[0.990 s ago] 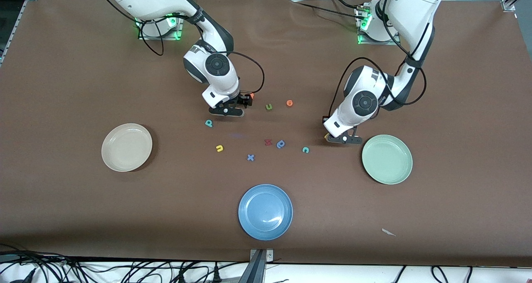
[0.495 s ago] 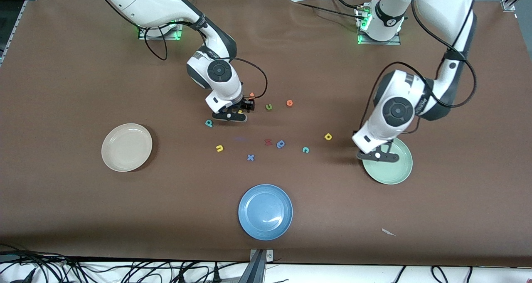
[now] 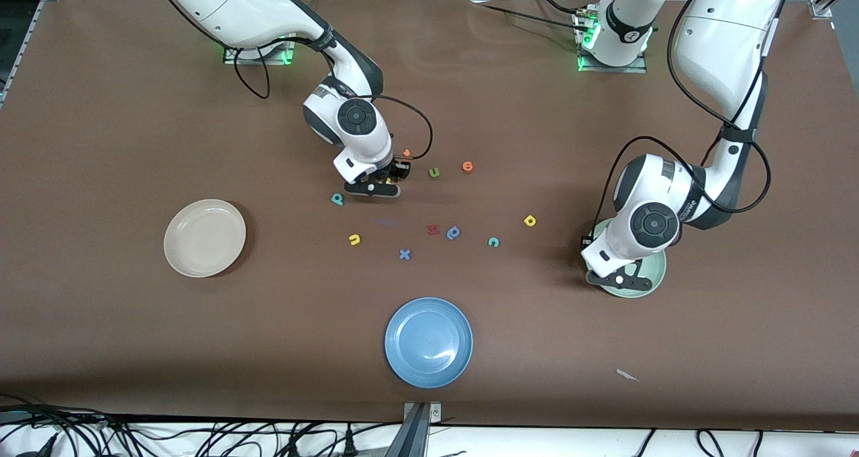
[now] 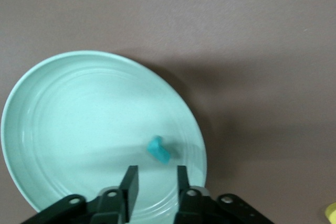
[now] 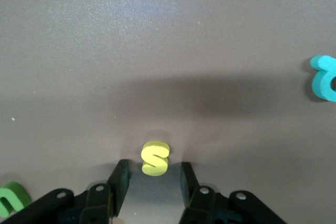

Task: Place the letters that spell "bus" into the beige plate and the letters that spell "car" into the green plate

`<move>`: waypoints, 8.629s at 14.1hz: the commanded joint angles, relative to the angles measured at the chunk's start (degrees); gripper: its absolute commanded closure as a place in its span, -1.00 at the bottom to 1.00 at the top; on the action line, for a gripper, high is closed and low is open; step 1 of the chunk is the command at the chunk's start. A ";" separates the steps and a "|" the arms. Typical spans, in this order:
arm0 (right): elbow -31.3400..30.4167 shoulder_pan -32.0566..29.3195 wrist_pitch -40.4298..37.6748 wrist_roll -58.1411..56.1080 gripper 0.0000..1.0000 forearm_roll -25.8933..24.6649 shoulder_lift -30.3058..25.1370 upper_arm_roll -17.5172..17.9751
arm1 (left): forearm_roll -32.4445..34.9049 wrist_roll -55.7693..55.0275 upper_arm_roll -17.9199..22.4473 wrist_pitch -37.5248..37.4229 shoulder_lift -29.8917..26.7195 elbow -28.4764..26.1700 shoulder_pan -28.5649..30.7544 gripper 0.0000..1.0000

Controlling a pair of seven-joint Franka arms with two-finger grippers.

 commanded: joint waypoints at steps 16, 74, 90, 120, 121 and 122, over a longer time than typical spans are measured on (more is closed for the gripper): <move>11.25 -1.89 -18.25 -6.16 0.95 -1.34 -1.77 -0.80 | 1.37 -18.56 -11.01 13.48 1.61 -10.74 -3.84 -0.85; -11.16 -2.61 11.44 -55.94 -0.53 2.18 -7.49 -11.26 | 3.22 -10.83 -12.85 7.06 12.69 10.36 -7.18 -0.34; -8.79 -1.20 9.68 -53.30 0.05 -0.29 -6.52 -12.66 | 3.39 -10.04 -12.24 -6.73 4.69 10.88 1.25 0.68; -4.04 -20.10 2.57 -84.33 -1.00 6.10 -9.16 -19.61 | -3.01 10.44 -13.75 -29.84 -19.46 18.35 14.62 -1.00; -3.87 -20.01 1.17 -84.15 -1.00 9.17 -10.12 -19.17 | -3.37 10.35 -11.99 -30.11 -21.83 18.00 13.40 -1.00; -3.00 -19.92 -0.93 -83.89 -1.00 11.99 -10.56 -17.17 | -3.90 10.53 -9.89 -30.90 -24.03 16.52 12.25 -1.00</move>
